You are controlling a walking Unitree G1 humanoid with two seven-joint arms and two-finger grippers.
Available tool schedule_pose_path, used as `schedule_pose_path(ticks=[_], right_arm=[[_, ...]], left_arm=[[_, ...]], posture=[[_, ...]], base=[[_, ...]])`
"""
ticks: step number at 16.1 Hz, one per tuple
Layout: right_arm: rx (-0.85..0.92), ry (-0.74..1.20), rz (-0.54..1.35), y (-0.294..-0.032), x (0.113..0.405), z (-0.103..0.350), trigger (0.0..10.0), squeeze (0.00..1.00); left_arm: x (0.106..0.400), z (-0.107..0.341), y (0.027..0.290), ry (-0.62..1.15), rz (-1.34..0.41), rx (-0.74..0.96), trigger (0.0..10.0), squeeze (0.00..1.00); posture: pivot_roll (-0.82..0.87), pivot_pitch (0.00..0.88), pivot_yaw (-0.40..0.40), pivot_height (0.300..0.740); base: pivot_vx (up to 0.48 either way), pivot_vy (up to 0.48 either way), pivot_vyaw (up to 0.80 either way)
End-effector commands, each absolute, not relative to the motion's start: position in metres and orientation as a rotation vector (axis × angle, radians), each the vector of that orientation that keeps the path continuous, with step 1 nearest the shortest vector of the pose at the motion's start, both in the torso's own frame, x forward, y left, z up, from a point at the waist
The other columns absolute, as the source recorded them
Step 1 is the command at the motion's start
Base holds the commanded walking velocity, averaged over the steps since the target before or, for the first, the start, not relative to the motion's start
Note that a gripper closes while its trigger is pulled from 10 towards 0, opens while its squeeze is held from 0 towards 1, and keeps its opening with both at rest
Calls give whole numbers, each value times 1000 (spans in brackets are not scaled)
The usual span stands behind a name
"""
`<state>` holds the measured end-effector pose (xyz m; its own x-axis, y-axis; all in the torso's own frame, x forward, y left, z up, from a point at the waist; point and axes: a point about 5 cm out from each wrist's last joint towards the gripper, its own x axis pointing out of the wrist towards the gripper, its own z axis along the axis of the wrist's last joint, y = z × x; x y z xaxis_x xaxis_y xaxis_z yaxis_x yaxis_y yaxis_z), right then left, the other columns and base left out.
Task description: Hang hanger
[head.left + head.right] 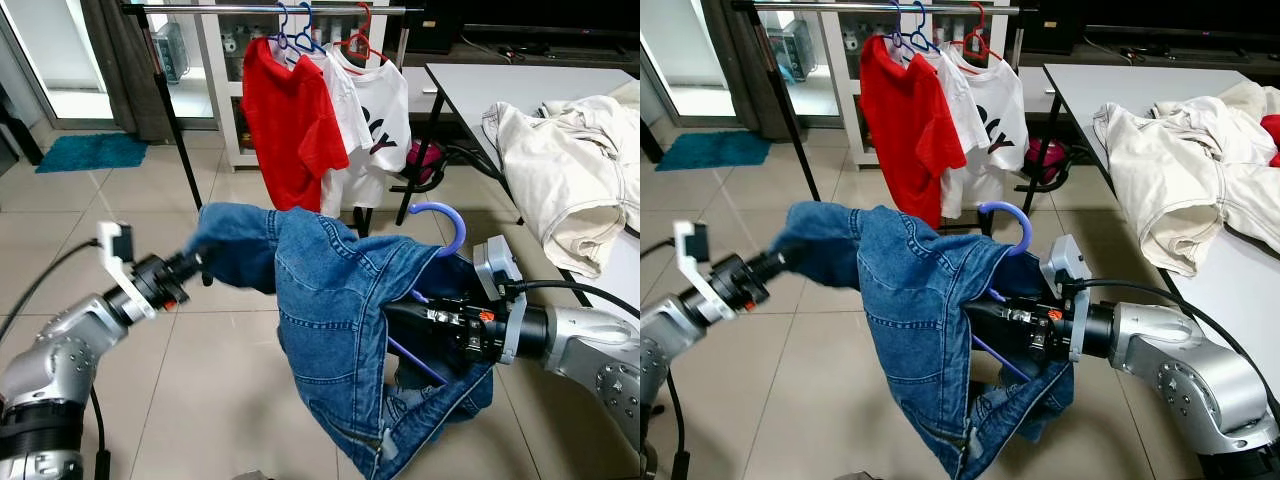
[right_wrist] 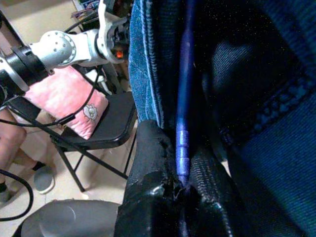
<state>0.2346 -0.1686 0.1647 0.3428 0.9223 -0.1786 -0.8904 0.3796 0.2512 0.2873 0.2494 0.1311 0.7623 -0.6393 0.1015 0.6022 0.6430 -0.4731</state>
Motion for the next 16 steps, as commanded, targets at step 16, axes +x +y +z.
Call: schedule_pose_path(ticks=[16], right_arm=[[78, 324, 1128, -182, 238, 167, 10000, 0]], left_arm=[[307, 122, 326, -62, 30, -671, 0, 0]], posture=[[-135, 0, 28, 740]], base=[[0, 0, 0]])
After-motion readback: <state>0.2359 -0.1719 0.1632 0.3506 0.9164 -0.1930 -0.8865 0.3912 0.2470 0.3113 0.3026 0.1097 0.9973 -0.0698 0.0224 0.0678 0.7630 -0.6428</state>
